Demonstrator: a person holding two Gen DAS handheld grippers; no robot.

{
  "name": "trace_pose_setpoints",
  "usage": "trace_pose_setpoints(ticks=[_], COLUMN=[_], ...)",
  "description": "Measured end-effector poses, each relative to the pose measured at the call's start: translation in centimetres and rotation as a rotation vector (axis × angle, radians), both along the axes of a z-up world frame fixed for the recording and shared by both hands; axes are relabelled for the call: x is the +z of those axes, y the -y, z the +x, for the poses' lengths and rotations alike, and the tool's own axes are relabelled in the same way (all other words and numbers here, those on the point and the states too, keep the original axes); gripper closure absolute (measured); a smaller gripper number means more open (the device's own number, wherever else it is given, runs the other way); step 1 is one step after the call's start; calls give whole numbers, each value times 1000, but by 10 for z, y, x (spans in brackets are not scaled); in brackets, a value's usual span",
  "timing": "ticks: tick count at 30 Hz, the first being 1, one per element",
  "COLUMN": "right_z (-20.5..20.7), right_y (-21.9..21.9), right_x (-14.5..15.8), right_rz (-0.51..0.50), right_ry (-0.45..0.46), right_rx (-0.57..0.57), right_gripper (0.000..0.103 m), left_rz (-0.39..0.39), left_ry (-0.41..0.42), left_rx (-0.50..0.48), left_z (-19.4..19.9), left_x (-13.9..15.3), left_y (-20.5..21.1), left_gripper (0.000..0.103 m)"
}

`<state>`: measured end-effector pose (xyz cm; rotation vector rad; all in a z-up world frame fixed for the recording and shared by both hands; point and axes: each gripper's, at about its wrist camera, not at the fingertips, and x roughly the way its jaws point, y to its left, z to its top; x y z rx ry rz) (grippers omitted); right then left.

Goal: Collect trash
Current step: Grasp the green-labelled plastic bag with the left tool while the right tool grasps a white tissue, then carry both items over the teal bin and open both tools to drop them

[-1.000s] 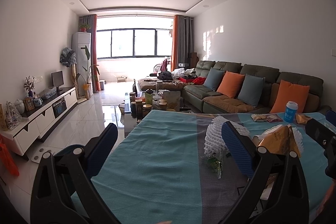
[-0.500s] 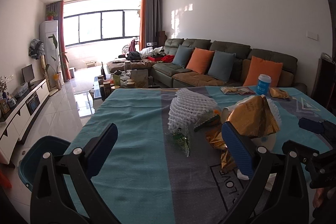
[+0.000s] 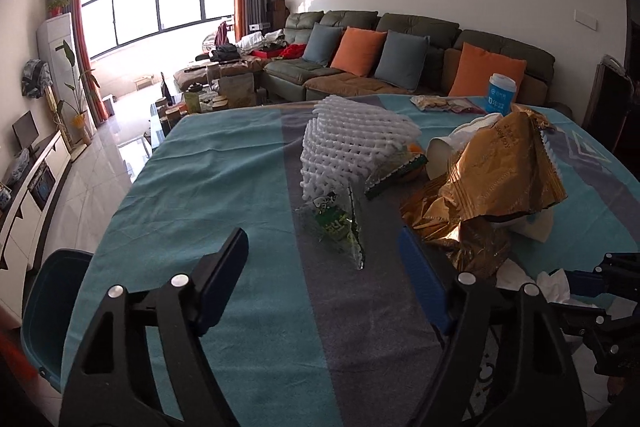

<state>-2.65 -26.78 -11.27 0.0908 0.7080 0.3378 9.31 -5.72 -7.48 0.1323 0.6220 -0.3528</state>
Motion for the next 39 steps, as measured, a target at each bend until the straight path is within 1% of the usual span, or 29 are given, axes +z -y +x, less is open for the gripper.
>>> trace_pose_setpoints(ticks=[1,2,4,5,7,8,9,10,14,19,24,27,31,39], right_z=[0,-1,-2,-2,-4,-4,-5,-4,-1,3,11,17,33,74], right_y=[0,0,0,2,2,3,3,3,5,-1,-14,-30,-57,-131], right_x=[-1,-1,0,1,4,6,8,9,17,26,36,41,50,68], right_rz=[6,13,27,29,40,49,52,52,72,96,121,138,151,155], right_ry=[-2,-2,-1,2,7,9,12,16,28,44,62,72,85,79], right_rx=[5,9,18,22,31,37,42,45,67,107,158,195,255,429], right_gripper=[79,80,84,85,86,87,87,87,87,87,87,87,87,87], left_rz=[-1,-2,-5,-7,-22,-33,-46,-55,-95,-142,-182,-204,-222,-246], left_ry=[-18,-32,-65,-80,-121,-140,-155,-166,-177,-178,-158,-138,-113,-87], left_rx=[-15,-27,-52,-58,-71,-75,-81,-84,-92,-96,-67,-24,64,277], left_z=[5,10,19,24,32,37,39,41,42,30,10,-2,-16,-34], left_x=[-2,-5,-8,-10,-14,-17,-19,-21,-22,-16,-6,2,7,8], left_y=[3,5,11,14,17,17,18,17,13,1,-28,-52,-86,-181], left_gripper=[32,35,51,56,82,87,95,97,100,100,100,100,101,100])
